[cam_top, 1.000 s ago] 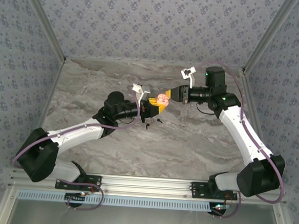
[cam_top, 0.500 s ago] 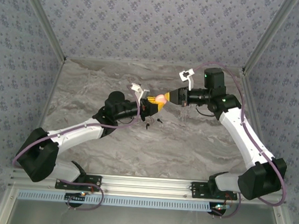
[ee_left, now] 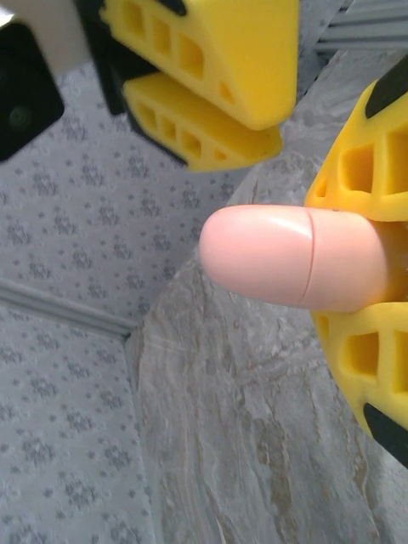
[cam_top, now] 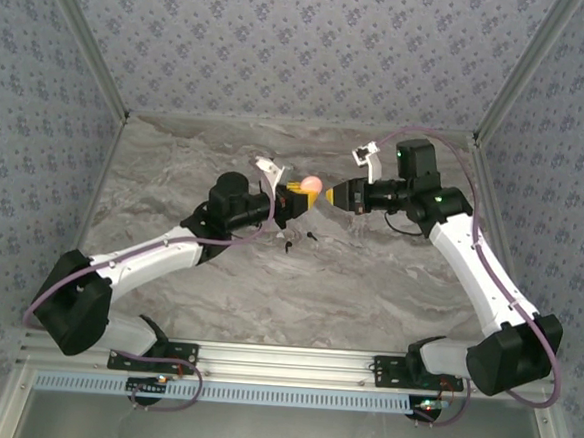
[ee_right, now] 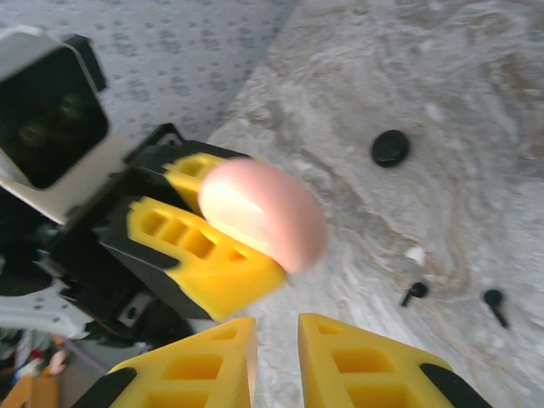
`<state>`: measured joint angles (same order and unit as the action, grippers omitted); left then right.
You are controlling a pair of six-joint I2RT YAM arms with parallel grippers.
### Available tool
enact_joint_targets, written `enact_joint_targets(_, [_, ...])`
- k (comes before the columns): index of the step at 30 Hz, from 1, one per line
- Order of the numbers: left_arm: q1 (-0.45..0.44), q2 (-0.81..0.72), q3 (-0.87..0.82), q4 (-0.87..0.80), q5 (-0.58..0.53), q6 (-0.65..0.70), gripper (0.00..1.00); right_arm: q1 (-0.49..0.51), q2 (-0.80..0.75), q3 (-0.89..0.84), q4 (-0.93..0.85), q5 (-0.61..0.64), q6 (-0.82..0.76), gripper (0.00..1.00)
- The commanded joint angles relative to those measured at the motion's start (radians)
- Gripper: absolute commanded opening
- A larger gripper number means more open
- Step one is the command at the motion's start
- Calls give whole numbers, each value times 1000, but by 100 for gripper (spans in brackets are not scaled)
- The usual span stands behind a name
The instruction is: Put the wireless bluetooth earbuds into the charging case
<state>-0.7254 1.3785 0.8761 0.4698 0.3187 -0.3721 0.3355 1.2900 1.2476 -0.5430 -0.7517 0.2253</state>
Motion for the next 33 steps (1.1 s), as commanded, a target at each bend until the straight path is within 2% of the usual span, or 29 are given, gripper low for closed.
enact_joint_targets(1, [26,36,69,-109,-70,-44,13,-28,-25,-9,-115,158,-41,22])
enact_joint_targets(11, [120,200,257,-414,-77,-163,15,-86,-77,-103,-170,224,-49,22])
enact_joint_targets(15, [165,319,374,-559,-30,-210,16,-91,-101,-145,-176,225,-42,22])
enact_joint_targets(25, [232,577,560,-619,77,-270,15,-92,-161,-237,-158,245,1,23])
enact_joint_targets(33, [245,748,732,-692,85,-275,14,-93,-167,-272,-165,261,8,23])
